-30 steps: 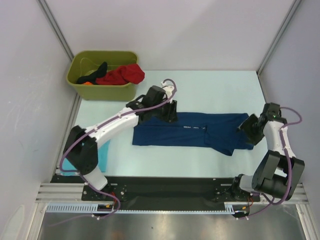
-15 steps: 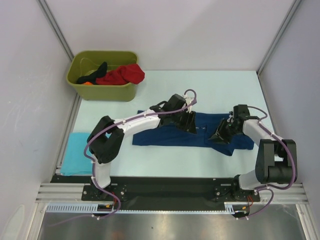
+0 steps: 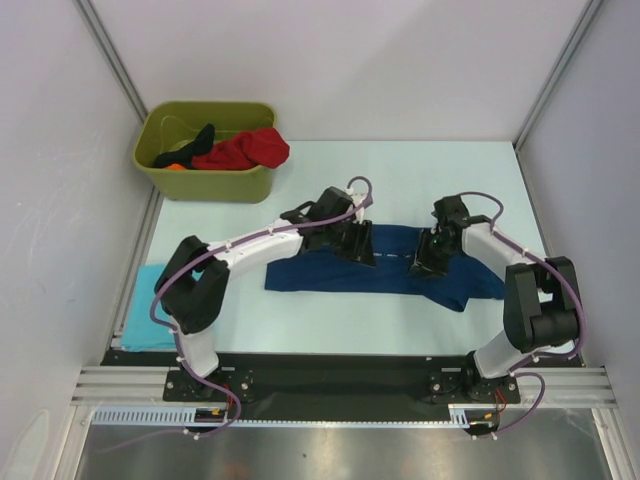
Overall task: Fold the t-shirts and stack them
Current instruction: Fold the tshirt
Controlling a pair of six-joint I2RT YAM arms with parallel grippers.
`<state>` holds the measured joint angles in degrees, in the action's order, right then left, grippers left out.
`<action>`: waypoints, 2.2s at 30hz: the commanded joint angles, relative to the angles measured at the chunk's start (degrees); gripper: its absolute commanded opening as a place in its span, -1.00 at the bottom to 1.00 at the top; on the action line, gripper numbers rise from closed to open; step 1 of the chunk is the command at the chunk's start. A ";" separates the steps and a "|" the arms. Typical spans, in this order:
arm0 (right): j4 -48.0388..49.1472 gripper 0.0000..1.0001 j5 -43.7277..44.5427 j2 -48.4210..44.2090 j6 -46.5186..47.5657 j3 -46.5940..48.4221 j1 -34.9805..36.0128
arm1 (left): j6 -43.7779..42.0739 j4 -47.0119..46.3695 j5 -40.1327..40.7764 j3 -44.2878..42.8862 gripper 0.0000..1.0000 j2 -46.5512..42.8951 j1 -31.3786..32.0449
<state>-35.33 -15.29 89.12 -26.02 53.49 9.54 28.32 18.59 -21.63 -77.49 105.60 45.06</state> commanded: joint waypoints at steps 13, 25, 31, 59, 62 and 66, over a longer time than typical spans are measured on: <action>-7.56 -0.24 13.35 6.41 3.35 8.38 9.70 | 0.69 -0.92 -1.66 7.88 -0.10 -9.54 -8.76; -6.59 -0.37 15.29 9.40 2.11 8.90 11.64 | -0.98 0.13 -2.10 7.97 -0.09 -10.59 -9.99; -8.35 -0.36 18.80 8.35 2.55 9.26 11.99 | -1.07 -0.48 -2.63 10.17 -0.10 -12.09 -10.95; -14.24 -1.00 13.54 10.89 -0.52 15.15 13.84 | -0.45 -1.72 -5.09 10.96 -0.09 -10.24 -12.27; -13.89 -0.79 9.94 12.21 -1.05 14.97 14.10 | -0.45 -2.06 -6.14 10.78 -0.03 -9.28 -12.27; -14.24 -0.26 7.03 9.94 -2.63 14.10 13.23 | -0.02 -4.17 -11.31 10.17 0.18 -6.82 -12.10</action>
<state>-48.27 -4.56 100.86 -26.94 66.57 23.00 28.14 17.63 -27.24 -65.69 96.71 33.19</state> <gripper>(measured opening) 0.304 0.566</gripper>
